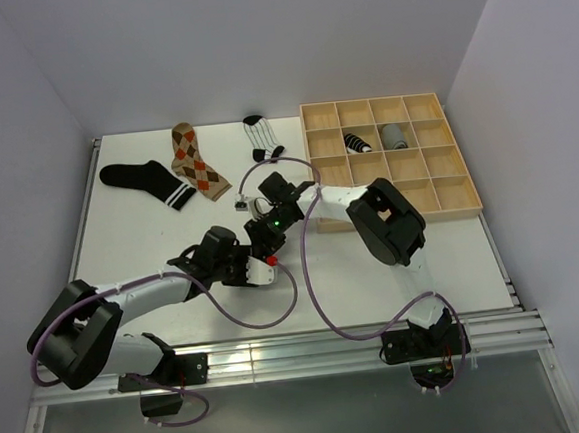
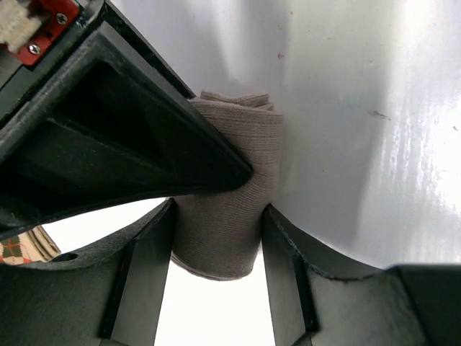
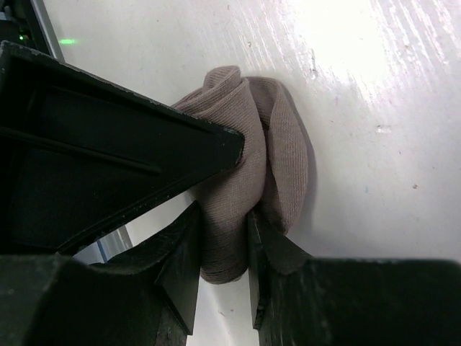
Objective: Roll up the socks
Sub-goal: Roll the sock at the center of the board.
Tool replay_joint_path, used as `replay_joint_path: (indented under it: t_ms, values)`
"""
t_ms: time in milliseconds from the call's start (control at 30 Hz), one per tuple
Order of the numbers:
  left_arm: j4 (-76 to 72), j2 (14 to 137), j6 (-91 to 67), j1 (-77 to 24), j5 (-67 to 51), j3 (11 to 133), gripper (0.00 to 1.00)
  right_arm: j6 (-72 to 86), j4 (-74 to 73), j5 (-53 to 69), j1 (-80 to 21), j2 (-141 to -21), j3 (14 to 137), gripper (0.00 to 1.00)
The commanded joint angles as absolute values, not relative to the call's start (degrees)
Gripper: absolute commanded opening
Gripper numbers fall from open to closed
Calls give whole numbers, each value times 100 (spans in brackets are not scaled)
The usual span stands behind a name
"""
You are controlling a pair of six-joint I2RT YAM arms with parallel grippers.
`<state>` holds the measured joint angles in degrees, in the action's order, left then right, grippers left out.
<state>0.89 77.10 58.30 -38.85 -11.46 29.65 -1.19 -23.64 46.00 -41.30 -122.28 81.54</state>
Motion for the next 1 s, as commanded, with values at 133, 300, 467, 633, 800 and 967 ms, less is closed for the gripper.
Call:
replay_joint_path:
  t_ms: [133, 300, 467, 633, 800, 967]
  values:
    - [350, 8200, 5960, -3876, -931, 3058, 47, -457, -3279, 4052, -4087, -12718, 7893, 22]
    - [1018, 8569, 5626, -3858, -1247, 3559, 17, -37, -2620, 3684, -4008, -12262, 7420, 40]
    - [1660, 8771, 5405, -3823, -1704, 4025, 6, 719, -1540, 3279, -3868, -11252, 6663, 51]
    - [2363, 9035, 5396, -3736, -2144, 4411, 1, 1396, -609, 2796, -3665, -10223, 5793, 58]
    - [3075, 9193, 5484, -3516, -2574, 4920, 0, 2012, -27, 2418, -3533, -9170, 5002, 63]
    - [4329, 9710, 5669, -3226, -3163, 5650, 0, 2416, 834, 1724, -3516, -8158, 4081, 64]
